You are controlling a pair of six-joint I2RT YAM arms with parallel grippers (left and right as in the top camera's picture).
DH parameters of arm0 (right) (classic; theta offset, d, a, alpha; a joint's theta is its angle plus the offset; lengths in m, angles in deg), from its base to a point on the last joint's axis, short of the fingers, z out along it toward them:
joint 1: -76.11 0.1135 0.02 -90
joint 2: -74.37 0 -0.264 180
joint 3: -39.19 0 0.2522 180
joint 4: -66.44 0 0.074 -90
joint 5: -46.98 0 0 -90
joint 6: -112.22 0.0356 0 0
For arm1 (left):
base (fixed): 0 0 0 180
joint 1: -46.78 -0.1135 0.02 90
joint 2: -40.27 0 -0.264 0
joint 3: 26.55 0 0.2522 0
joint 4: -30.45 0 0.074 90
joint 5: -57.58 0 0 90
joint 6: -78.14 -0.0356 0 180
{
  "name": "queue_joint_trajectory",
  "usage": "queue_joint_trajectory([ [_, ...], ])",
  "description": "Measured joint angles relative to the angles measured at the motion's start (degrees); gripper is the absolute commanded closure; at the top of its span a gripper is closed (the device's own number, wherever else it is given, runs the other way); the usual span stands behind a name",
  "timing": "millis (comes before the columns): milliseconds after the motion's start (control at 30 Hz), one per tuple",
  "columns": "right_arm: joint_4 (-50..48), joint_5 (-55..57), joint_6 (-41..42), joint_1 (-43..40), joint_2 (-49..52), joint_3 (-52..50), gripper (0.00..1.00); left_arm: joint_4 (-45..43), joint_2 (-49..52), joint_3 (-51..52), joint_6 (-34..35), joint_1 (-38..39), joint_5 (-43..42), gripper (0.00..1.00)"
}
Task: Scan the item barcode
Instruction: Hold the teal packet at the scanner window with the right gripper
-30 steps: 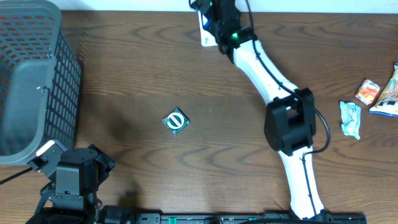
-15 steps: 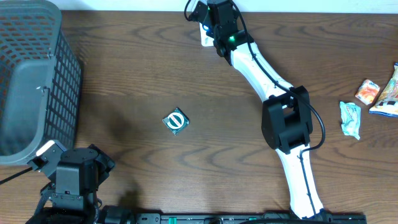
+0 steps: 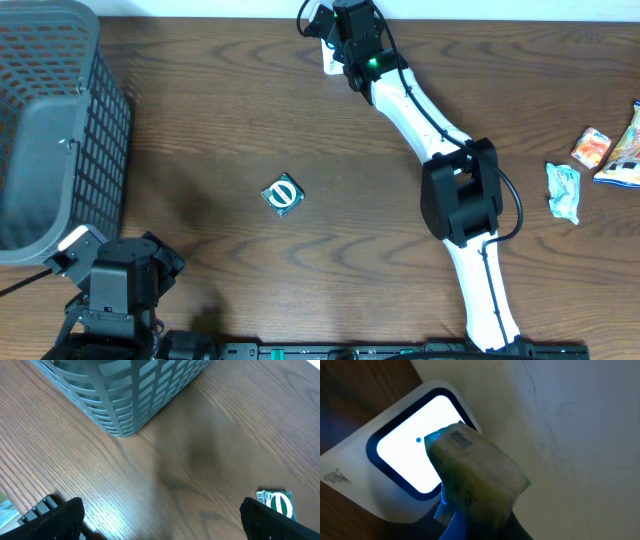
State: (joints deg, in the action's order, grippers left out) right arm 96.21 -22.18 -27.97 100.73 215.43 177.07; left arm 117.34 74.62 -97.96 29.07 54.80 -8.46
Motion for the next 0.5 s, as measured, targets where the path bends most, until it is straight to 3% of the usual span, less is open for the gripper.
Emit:
queue_joint_trajectory([
  [267,0.8,1.1,2.4,-0.2,-0.2,0.0,0.99,0.0,0.0,0.0,0.0,0.0,0.0,0.02],
  [500,14.0,3.4,17.6,-3.9,-4.4,0.0,0.99,0.0,0.0,0.0,0.0,0.0,0.0,0.02],
])
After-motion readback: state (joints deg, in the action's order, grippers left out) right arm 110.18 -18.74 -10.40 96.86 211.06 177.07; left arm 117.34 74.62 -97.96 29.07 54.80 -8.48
